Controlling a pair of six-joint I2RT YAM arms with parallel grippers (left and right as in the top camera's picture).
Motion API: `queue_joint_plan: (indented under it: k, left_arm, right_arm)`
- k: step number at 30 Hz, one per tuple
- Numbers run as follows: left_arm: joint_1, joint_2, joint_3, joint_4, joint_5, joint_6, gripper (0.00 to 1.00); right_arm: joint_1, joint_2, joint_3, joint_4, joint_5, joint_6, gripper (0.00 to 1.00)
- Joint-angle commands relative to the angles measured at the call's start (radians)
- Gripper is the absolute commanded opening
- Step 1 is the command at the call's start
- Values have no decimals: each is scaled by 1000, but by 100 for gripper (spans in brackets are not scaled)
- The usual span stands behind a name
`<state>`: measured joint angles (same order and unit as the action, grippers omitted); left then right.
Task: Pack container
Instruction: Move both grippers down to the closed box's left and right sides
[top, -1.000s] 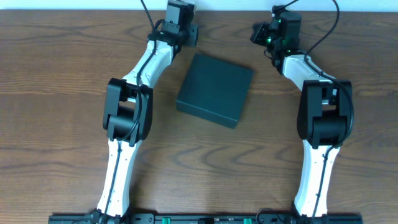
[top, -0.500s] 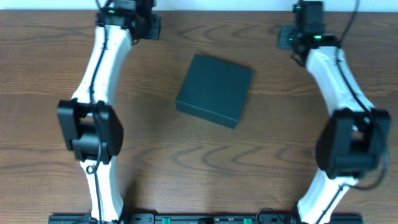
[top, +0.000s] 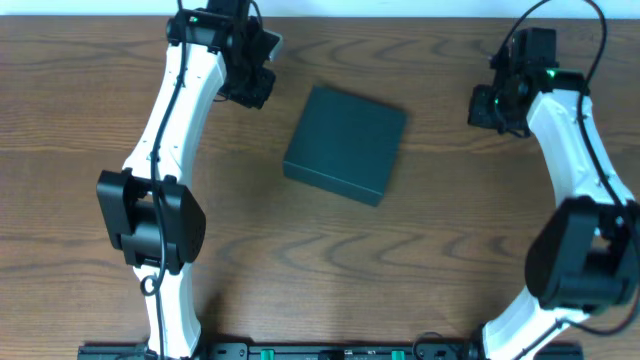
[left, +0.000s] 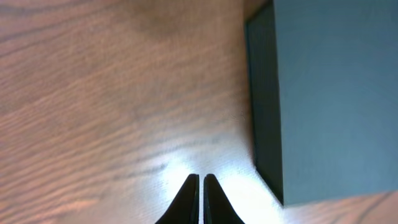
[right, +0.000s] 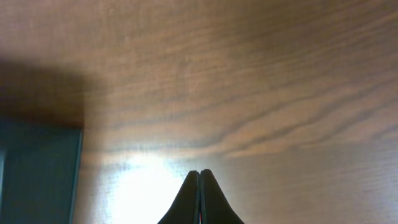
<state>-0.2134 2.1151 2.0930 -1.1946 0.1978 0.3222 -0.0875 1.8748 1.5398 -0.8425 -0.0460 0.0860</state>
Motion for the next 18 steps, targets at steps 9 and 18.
queue_joint_plan:
  k: [9,18]
  left_arm:
    - [-16,-323,3,-121,-101,49,6]
    - [-16,-577,-225,-177,-147,40,6]
  right_arm:
    - [-3,-448,-235,71,20,-125,2]
    - [-3,-748,-470,54,23,-57,1]
